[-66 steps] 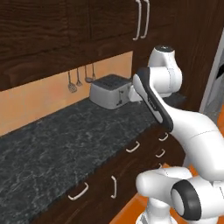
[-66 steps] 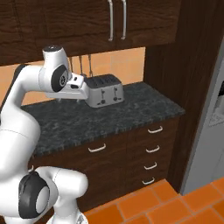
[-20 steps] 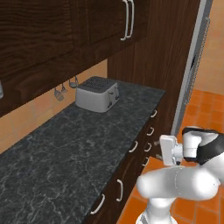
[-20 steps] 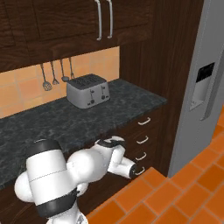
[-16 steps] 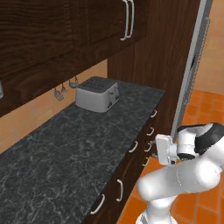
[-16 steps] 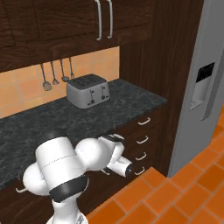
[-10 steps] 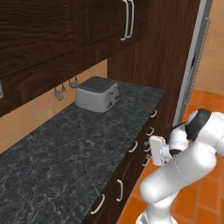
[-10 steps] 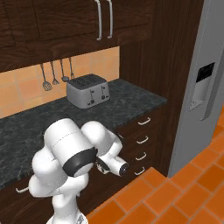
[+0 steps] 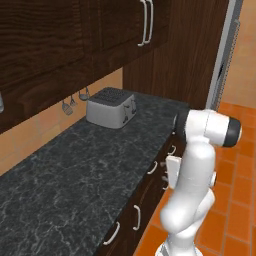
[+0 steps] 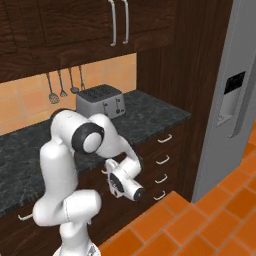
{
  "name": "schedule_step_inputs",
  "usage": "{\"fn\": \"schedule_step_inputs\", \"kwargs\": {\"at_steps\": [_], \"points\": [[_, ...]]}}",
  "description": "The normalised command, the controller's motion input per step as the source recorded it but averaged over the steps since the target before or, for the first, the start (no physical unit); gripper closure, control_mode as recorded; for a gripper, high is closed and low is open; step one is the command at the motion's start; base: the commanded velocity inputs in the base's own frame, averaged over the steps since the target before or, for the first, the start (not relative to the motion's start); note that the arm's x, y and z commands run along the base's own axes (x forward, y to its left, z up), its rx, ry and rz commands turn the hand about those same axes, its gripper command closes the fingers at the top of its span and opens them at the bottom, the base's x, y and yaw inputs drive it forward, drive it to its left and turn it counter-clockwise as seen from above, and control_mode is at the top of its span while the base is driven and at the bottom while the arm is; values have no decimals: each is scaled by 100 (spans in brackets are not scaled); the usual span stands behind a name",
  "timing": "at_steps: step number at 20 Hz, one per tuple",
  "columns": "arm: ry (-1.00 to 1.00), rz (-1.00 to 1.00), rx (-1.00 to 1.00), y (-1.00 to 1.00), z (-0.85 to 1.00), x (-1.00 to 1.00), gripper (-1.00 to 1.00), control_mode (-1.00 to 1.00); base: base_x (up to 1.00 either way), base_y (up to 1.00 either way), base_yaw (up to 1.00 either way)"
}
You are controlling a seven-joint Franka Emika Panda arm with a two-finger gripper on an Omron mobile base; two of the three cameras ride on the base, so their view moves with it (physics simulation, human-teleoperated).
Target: Take a straw from the drawer in front and place it inside the glass cup on the dining counter.
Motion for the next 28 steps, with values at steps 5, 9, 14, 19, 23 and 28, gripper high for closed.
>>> {"fn": "schedule_step_inputs", "kwargs": {"at_steps": [5,9,14,19,23,28], "points": [[0,0,4,0,-22,34,-100,-100,0,0,0],[0,0,1,3,-28,38,-100,-100,0,0,0],[1,0,4,1,-8,51,-100,-100,0,0,0],[3,0,1,19,-6,49,-100,-100,0,0,0],[8,0,0,38,-6,31,-100,-100,0,0,0],[4,0,0,22,-16,34,-100,-100,0,0,0]]}}
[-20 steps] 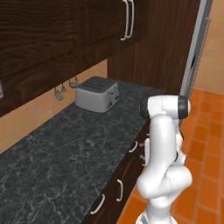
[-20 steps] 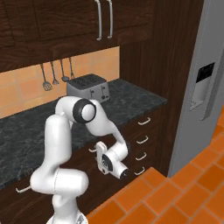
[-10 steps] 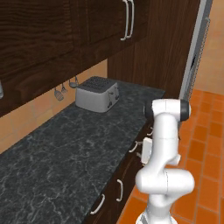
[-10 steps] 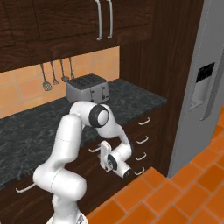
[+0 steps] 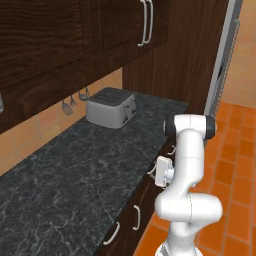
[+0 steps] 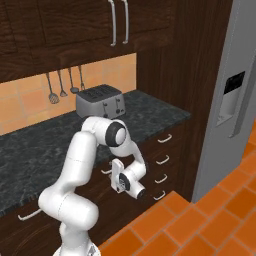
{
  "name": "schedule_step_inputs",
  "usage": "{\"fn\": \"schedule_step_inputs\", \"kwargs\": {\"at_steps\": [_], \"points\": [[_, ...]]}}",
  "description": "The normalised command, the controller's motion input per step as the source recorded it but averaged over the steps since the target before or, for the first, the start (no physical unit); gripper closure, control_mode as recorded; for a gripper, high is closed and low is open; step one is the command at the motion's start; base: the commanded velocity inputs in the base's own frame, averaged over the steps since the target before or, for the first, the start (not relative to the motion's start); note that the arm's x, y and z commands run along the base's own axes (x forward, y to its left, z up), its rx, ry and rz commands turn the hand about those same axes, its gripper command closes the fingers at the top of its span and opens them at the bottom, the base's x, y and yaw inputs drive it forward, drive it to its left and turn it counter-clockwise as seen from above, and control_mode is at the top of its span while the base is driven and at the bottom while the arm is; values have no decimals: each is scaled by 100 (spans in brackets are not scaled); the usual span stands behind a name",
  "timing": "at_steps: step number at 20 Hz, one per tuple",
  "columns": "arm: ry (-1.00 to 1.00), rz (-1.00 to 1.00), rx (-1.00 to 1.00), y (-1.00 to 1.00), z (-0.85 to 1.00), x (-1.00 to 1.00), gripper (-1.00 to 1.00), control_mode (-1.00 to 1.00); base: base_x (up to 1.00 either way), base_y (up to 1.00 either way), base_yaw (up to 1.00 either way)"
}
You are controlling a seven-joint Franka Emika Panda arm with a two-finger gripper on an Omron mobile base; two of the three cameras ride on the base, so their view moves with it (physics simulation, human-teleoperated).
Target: Take a straw from the drawer in front and place it inside the glass cup on the dining counter.
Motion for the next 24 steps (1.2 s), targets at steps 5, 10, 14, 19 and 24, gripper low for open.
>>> {"fn": "schedule_step_inputs", "kwargs": {"at_steps": [5,10,14,19,24], "points": [[0,0,0,11,-16,29,100,-100,0,0,0],[0,0,0,0,-22,-3,100,-100,0,0,0],[0,0,0,-12,-11,-17,100,-100,0,0,0],[3,0,12,-62,0,-40,100,-100,0,0,0],[0,0,17,-77,0,-57,100,-100,0,0,0]]}}
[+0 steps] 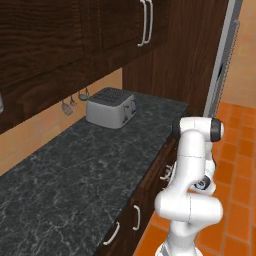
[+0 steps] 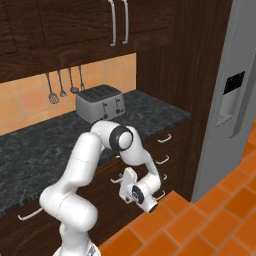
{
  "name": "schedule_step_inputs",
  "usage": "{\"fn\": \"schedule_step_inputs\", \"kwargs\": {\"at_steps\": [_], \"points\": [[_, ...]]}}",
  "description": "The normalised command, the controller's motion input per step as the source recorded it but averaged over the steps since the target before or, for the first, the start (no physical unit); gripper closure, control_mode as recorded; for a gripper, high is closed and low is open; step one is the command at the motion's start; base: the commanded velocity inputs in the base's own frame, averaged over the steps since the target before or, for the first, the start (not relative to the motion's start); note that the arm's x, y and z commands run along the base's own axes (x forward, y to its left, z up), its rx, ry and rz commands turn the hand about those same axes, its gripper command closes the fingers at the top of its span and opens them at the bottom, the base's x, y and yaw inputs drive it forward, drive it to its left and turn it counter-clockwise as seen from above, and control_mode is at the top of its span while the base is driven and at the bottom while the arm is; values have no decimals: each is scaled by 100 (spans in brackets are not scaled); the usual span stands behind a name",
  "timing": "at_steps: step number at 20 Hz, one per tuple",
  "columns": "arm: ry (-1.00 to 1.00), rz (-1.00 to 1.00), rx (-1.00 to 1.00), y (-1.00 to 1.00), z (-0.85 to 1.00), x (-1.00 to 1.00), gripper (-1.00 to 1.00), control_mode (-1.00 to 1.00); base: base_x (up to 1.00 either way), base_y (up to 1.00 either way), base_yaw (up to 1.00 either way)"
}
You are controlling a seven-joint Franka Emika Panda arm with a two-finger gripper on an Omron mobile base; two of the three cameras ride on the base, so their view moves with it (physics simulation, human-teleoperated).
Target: Take a straw from the drawer in front and place it inside the glass cup on the dining counter.
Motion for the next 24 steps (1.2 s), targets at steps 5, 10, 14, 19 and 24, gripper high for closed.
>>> {"fn": "schedule_step_inputs", "kwargs": {"at_steps": [5,10,14,19,24], "points": [[0,2,17,-81,0,-60,100,-100,0,0,0],[0,0,16,-74,0,-49,100,-100,0,0,0],[8,0,-4,-16,-17,-9,-100,-100,0,0,0],[2,-1,-4,-16,-8,-27,-100,-100,0,0,0],[-11,-2,-2,-47,24,-70,-100,-100,0,0,0]]}}
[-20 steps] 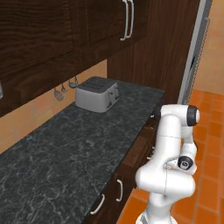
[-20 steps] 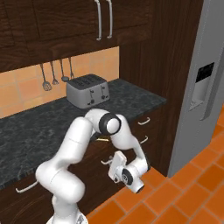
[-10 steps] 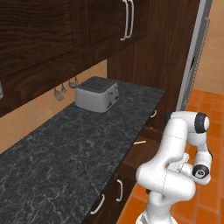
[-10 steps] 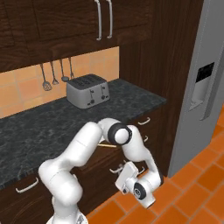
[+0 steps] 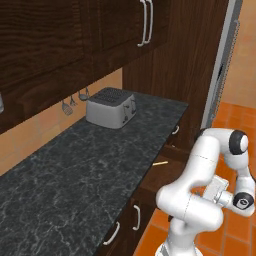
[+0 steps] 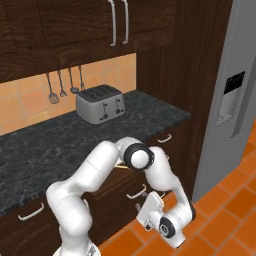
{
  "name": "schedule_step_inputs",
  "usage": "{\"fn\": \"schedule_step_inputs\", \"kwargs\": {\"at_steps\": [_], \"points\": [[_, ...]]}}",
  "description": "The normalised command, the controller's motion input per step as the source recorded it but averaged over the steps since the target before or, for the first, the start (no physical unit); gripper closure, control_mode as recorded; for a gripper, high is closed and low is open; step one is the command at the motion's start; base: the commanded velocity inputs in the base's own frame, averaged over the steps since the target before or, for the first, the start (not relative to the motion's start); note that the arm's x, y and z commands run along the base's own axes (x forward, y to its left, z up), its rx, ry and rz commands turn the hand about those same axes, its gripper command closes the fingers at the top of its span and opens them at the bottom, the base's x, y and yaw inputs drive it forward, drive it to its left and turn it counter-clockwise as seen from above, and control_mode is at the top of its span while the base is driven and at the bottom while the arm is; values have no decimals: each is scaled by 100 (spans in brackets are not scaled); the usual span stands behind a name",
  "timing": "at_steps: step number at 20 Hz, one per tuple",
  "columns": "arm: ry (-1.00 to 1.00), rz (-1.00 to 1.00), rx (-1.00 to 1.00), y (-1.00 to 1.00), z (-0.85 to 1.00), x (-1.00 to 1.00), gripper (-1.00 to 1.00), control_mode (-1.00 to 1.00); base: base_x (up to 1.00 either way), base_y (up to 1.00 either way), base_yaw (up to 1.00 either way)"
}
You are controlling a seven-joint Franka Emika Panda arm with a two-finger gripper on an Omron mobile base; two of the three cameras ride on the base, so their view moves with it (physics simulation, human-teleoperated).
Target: Take a straw from the drawer in front and place it inside the glass cup on the dining counter.
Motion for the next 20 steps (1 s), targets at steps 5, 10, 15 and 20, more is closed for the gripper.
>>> {"fn": "schedule_step_inputs", "kwargs": {"at_steps": [5,10,15,20], "points": [[-15,-1,-15,-25,64,-52,-100,-100,0,0,0],[-30,1,-35,17,92,-27,-100,-100,0,0,0],[-30,3,-43,34,85,0,-100,-100,0,0,0],[-22,0,-45,39,96,0,-100,-100,0,0,0]]}}
